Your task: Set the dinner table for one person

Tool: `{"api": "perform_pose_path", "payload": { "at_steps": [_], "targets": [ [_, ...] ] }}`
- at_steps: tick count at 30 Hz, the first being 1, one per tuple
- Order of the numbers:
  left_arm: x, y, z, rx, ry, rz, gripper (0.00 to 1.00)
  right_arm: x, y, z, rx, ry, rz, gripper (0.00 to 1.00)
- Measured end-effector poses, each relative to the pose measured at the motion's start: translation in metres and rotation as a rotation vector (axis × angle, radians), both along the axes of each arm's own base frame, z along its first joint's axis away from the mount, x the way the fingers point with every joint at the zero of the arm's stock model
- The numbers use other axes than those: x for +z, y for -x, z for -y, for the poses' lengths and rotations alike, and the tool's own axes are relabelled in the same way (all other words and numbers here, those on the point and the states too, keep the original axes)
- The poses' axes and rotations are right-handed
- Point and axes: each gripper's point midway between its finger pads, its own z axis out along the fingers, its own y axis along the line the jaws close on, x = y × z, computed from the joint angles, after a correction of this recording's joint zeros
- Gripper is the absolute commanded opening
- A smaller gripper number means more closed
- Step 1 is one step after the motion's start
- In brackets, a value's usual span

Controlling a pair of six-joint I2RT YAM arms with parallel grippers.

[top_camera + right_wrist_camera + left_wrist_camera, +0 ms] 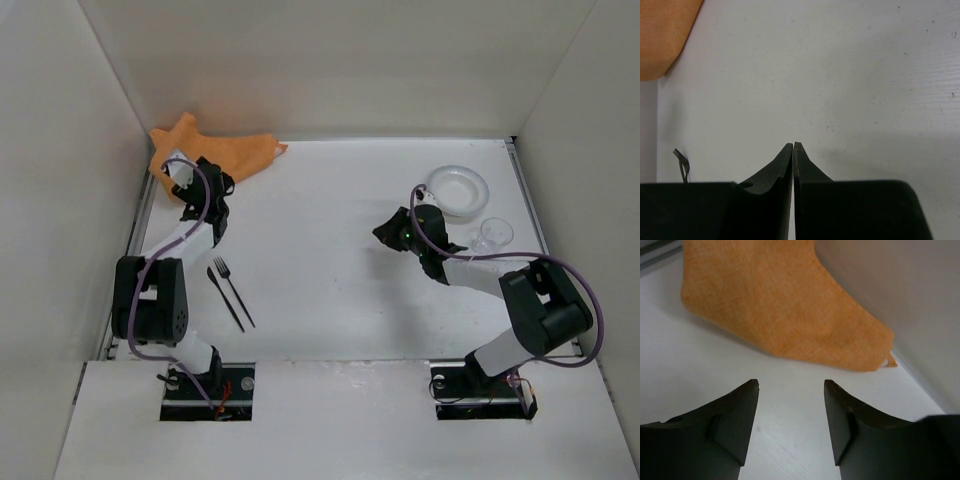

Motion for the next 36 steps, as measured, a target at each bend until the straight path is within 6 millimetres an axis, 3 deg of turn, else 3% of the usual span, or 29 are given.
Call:
{"api": "perform_pose_path", "payload": {
  "at_steps": [3, 6, 11, 14, 18, 23, 26, 31, 34, 36],
  "targets": [
    [0.001, -0.023, -0.022, 0.049, 0.001, 0.013, 0.73, 0.0, 0.0, 0.0, 0.0, -0.003, 0.0, 0.42],
    [-0.001, -0.04, -0.057, 0.108, -0.003, -0.002, 0.78, 0.0, 0.0, 0.0, 0.001, -0.003, -0.001, 0.53],
    [0.006, -0.058, -0.113, 0.175, 0.001, -0.013, 0.79, 0.0, 0.001, -0.001, 0.005, -0.003, 0.0, 0.56],
    [0.008, -0.064, -0.136, 0.194, -0.007, -0.024, 0.8, 0.0, 0.001, -0.003, 0.01, -0.004, -0.002, 0.57],
    [-0.003, -0.075, -0.15, 0.184, -0.028, -0.067, 0.84, 0.0, 0.002, -0.007, 0.021, -0.005, -0.002, 0.57],
    [-0.035, -0.091, -0.151, 0.128, -0.021, -0.139, 0.84, 0.004, 0.004, -0.015, 0.042, -0.006, 0.007, 0.57],
    [-0.053, -0.097, -0.147, 0.096, -0.007, -0.169, 0.69, 0.005, 0.005, -0.02, 0.055, -0.006, 0.01, 0.57],
    [-0.061, -0.099, -0.141, 0.072, 0.0, -0.178, 0.26, 0.002, 0.005, -0.023, 0.063, 0.001, 0.006, 0.57],
    [-0.066, -0.102, -0.127, 0.039, 0.008, -0.164, 0.16, 0.002, 0.005, -0.023, 0.064, 0.002, 0.006, 0.57],
    [-0.073, -0.104, -0.107, 0.003, 0.019, -0.156, 0.14, 0.002, 0.005, -0.023, 0.064, 0.002, 0.007, 0.57]
  ]
}}
